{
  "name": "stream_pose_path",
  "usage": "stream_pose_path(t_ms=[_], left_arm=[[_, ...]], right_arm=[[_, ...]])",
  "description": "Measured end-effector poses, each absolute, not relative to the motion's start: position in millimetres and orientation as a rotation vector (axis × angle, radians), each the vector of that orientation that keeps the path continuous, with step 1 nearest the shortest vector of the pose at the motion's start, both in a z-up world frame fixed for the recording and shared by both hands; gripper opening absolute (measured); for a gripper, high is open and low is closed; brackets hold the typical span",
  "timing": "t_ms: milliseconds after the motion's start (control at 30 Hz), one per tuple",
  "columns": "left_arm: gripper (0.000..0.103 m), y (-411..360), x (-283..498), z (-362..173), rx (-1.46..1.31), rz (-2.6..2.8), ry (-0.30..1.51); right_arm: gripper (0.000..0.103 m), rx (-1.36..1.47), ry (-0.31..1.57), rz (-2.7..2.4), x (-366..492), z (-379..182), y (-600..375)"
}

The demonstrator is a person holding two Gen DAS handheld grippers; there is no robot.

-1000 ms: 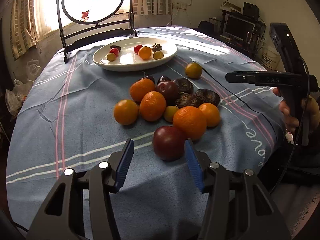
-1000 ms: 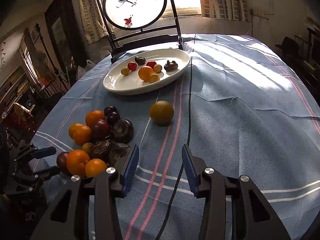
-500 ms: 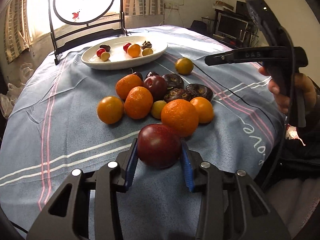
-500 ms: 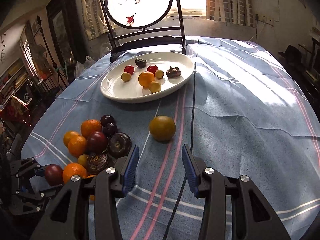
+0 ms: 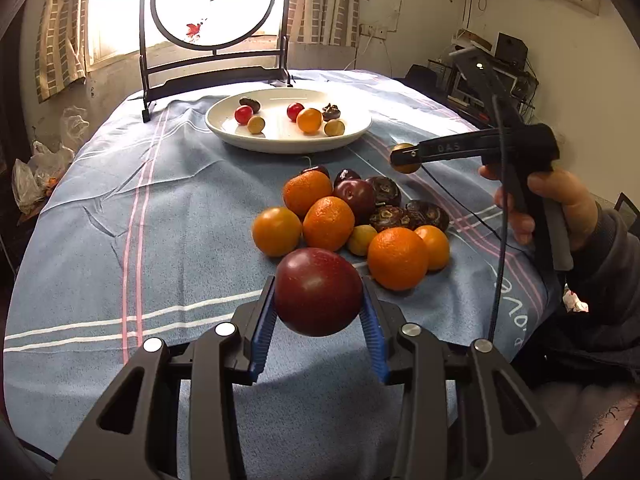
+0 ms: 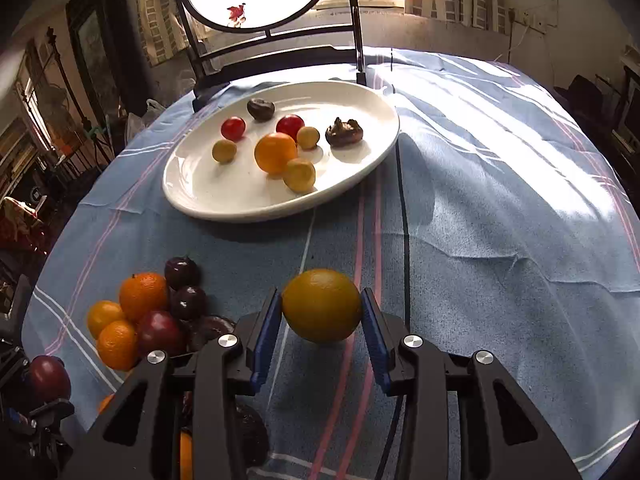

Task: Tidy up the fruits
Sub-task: 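Grasp a dark red plum with the left tool while the right tool grasps a large yellow-orange fruit, then release the plum on the plate with the left tool while the right tool releases the yellow-orange fruit there, then grasp a large orange from the pile with the left tool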

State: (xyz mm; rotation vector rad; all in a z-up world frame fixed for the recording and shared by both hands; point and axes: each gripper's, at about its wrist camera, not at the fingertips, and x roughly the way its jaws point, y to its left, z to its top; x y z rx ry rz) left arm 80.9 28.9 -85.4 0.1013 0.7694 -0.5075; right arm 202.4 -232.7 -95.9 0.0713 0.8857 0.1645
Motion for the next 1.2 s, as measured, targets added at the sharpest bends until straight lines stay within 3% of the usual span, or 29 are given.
stream_pose_path(t_ms=[367,700,833,1200], left_arm=[[0.039,-3,195,-32,0.014,-0.551,0.722],[0.041,-33,310,-65,-0.047,-0.448,0.866],[0.054,-18,301,-58,-0.104,-0.455,0.838],[0.055,7,160,-58,0.058,-0.552,0.807]], right_arm=[[0.04,0.097,0.794,0.199,243,-38,-249],[0.041,0.145,0.809,0.199,315,-58,-244],[0.048,0.106,0.765,0.196,299,-46,-243],[0.048,0.006,0.769,0.277,164,-55,-232]])
